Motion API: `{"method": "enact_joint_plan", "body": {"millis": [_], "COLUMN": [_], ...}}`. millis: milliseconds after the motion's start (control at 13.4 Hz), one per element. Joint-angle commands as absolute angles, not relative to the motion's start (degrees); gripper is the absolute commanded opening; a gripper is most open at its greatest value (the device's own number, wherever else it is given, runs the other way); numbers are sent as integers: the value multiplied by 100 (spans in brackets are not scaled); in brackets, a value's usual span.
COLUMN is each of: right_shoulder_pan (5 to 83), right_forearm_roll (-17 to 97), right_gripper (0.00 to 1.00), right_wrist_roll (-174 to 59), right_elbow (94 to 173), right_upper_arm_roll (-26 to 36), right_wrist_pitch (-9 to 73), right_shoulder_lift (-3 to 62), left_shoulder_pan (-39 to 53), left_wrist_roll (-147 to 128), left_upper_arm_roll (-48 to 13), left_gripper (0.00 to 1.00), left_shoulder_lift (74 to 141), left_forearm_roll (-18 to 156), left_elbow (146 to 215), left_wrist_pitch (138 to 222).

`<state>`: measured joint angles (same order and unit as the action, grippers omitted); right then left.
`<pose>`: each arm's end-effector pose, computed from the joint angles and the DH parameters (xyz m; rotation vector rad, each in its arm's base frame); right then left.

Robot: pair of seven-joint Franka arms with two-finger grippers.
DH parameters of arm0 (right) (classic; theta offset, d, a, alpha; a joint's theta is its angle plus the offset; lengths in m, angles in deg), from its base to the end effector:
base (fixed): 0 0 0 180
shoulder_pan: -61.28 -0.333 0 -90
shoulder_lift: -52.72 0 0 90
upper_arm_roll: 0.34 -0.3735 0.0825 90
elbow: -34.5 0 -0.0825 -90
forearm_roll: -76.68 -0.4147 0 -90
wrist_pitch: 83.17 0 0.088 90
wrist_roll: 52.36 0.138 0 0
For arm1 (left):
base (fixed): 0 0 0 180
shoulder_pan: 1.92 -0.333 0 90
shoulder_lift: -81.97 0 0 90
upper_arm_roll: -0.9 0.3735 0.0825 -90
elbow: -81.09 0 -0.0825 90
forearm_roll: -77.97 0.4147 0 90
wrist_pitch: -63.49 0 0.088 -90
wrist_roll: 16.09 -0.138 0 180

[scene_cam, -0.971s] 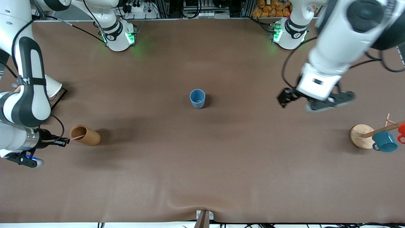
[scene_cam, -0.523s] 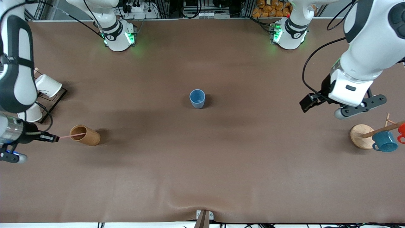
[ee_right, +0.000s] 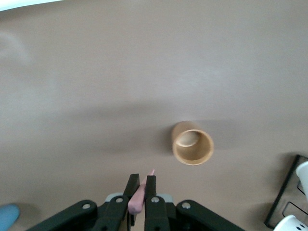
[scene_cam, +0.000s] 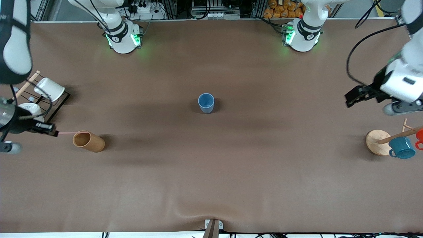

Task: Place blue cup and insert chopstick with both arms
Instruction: 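Open and raise the left gripper while the right gripper lifts the chopstick, then carry the pink chopstick with the right gripper over the blue cup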

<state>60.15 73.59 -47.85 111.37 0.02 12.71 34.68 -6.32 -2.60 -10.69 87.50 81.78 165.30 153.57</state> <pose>0.7045 0.0171 0.5730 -3.0871 0.1081 -0.0224 0.6177 -0.0620 0.6450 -3.0918 -0.1720 -0.0251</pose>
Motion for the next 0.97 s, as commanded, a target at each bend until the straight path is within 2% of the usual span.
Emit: {"method": "enact_joint_plan", "body": {"millis": [0,374,598,897], "right_shoulder_pan": [5506,4285,3687,2878], "right_forearm_roll": [7317,7334,7325,7308], "right_gripper": [0,0,0,0], "right_wrist_roll": [-4928,-4946,-5227,-5481], "right_elbow": [11176,11220,11246,11272], "right_upper_arm_roll": [37,45,37,19], "right_wrist_pitch": [1271,1237,956,1174], "right_shoulder_lift": [3567,3576,3672,3638], "left_shoulder_pan": [-544,-166,-148,-236], "left_wrist_roll": [-912,-1477,-1486,-1495], "left_upper_arm_roll": [-588,212,231,231], "left_gripper": [100,100,100,100], "left_shoulder_lift": [8452,8057,7934,7941], "left_forearm_roll": [7833,7683,7683,7683], "left_elbow": [16599,16976,17021,17013], "left_wrist_pitch": [14973,14760,14760,14795]}}
